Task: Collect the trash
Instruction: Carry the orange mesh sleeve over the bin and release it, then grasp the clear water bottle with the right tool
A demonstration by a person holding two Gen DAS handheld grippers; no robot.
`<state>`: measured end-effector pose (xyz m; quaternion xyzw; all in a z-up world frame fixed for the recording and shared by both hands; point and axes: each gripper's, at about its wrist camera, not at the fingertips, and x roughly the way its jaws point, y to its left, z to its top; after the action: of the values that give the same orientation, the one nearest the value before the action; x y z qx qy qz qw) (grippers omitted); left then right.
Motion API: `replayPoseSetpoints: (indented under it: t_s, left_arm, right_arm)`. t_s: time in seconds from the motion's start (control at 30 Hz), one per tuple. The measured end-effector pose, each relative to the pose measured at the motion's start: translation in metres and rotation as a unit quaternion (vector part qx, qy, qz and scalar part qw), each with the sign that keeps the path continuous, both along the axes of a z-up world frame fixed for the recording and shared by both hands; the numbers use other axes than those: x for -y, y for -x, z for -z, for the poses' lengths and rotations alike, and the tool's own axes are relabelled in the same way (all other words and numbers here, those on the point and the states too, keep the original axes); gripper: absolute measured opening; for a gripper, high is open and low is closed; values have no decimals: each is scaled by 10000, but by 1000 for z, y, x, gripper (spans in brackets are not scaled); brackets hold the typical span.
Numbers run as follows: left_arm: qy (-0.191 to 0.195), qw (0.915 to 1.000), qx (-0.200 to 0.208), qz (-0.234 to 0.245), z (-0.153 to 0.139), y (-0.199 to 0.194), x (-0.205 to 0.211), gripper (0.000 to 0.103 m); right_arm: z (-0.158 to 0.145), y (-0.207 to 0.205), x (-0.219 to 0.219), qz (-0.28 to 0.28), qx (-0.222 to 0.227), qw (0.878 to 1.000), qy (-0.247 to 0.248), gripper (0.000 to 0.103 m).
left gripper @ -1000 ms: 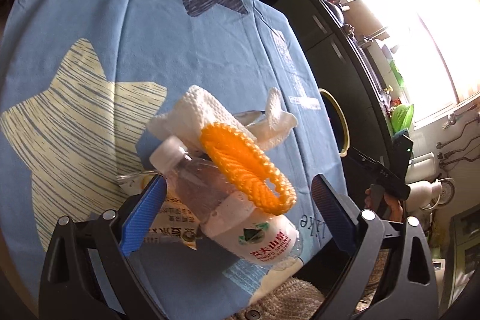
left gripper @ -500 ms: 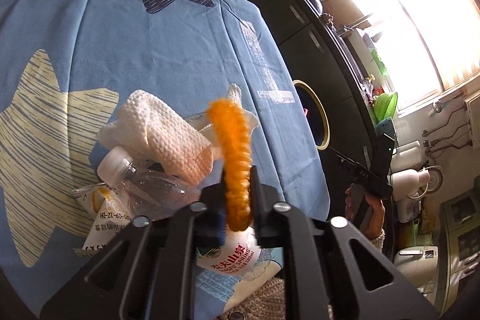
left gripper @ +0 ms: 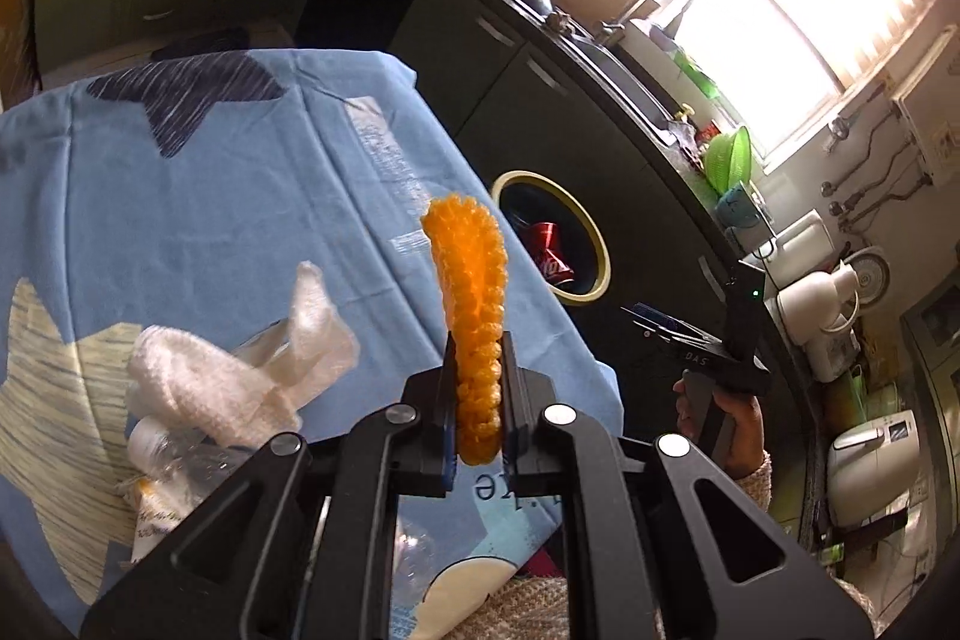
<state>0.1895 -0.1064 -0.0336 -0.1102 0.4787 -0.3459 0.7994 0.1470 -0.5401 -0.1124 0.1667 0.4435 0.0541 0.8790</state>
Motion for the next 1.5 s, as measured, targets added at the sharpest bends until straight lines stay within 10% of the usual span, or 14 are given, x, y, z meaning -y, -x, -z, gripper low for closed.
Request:
replayPoseSetpoints:
  t_s: [0.53, 0.73, 1.17, 1.5]
  left_arm:
    - [-604, 9866, 932, 1193, -5, -97, 309, 11]
    - [-1306, 9847, 628, 969, 46, -134, 349, 52]
    - [-424, 9877, 1452, 401, -63, -60, 179, 67]
    - [-451, 9460, 2720, -1705, -68, 12, -49, 80]
  right_arm:
    - [10, 105, 118, 1439, 253, 9893, 40, 98]
    - [22, 114, 132, 1561, 159, 9875, -117, 98]
    - [15, 82, 78, 627, 251, 9977, -85, 98]
    - [-24, 48, -95, -1850, 242, 9823, 182, 98]
